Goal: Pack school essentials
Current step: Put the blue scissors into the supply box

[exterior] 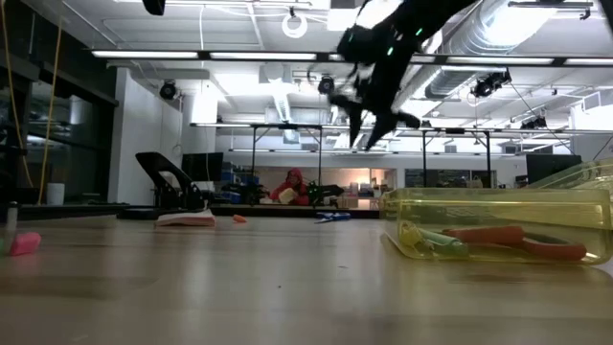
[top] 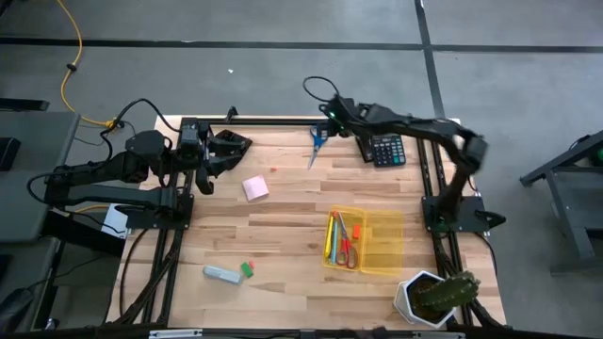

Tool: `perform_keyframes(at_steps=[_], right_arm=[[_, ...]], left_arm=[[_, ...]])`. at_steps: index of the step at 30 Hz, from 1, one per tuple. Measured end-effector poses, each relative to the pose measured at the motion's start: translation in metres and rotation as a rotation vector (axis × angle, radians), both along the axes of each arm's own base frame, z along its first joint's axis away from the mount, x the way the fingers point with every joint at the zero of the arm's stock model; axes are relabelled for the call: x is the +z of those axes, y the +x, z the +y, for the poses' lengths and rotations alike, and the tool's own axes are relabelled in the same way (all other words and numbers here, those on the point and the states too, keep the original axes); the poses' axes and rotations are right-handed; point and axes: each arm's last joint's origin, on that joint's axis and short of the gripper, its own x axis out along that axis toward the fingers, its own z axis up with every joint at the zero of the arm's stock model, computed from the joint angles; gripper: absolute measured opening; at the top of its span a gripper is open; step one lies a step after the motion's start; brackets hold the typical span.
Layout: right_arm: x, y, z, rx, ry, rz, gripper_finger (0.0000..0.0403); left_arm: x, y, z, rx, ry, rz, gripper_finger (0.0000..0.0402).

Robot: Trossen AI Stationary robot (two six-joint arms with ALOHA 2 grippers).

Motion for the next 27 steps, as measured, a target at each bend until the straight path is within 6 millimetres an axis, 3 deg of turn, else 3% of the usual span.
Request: perform_keyframes(at_steps=[4,10,17,22,27], right_arm=[[-0.032,0.015,-0.034,-0.043,0.086,0.032,0.0146],[-0.066,0.033,-0.066,-0.096,0.147,0.065,0.0146],[-0.086,0.039,-0.085,-0.135,0.205,0.152,0.0146],[-0.110,0.042,-0.093,-0.145,0.297,0.192,0.0146],[-0.117,0.039,-0.099,-0.147,0.349,0.195,0.0135]], left_arm=[[0.000,0.000,0.000,0.001,0.000,0.000,0.0156],[0.000,0.000,0.000,0.001,0.000,0.000,0.0156],[0.000,0.000,0.000,0.000,-0.018,-0.005,0.0156],[0.000,0.000,0.000,0.000,-0.018,-0.005,0.0156],[0.000,0.000,0.000,0.001,-0.016,-0.005,0.0156]])
